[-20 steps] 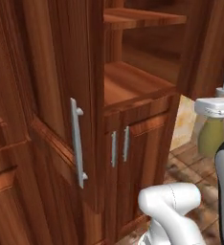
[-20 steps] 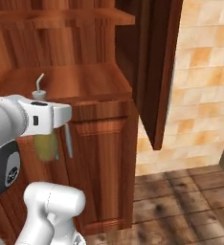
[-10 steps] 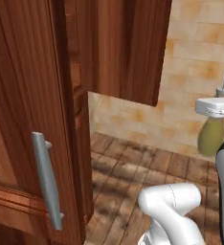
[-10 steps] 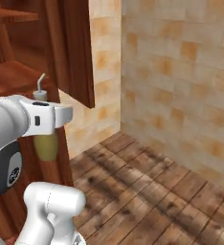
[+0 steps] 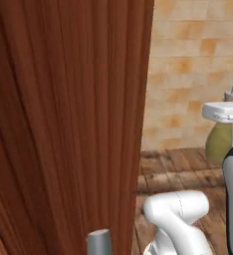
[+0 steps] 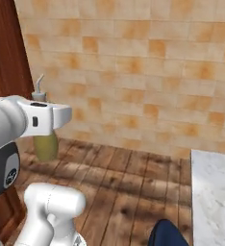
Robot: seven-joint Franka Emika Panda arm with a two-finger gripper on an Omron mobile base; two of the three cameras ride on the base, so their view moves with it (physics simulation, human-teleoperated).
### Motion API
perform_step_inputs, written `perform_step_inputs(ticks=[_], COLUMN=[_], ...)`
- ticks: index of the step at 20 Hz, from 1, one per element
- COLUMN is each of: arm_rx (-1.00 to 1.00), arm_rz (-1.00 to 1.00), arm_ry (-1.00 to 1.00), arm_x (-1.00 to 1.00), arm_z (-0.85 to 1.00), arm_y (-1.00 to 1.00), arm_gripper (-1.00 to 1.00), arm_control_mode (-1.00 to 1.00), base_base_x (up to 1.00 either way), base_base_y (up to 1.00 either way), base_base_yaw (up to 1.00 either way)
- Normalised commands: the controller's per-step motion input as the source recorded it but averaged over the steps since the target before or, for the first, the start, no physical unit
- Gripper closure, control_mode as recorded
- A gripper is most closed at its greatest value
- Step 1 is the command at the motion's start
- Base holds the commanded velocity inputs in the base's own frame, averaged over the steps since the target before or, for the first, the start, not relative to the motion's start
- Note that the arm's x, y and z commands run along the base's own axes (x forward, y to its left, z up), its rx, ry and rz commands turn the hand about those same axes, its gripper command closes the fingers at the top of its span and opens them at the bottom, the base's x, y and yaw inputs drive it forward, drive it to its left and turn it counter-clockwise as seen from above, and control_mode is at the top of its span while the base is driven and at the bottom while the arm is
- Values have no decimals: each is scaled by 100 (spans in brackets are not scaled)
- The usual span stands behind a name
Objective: Retrieve the bottle and the shaker from the cabinet and place them next to the mixing bowl on the counter. Then add garlic from the fridge to the mixing bowl.
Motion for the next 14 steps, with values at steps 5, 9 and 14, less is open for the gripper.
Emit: perform_step_inputs(ticks=[5,9,14], arm_rx=[0,0,0], arm_rz=[0,0,0], arm_ry=[0,0,0], arm_x=[0,0,0], arm_z=[0,0,0], arm_y=[0,0,0], arm_gripper=[100,100,100], arm_control_mode=[100,100,100], base_base_x=[16,100,100], base_base_y=[-17,1,-5], base_base_yaw=[-56,7,8])
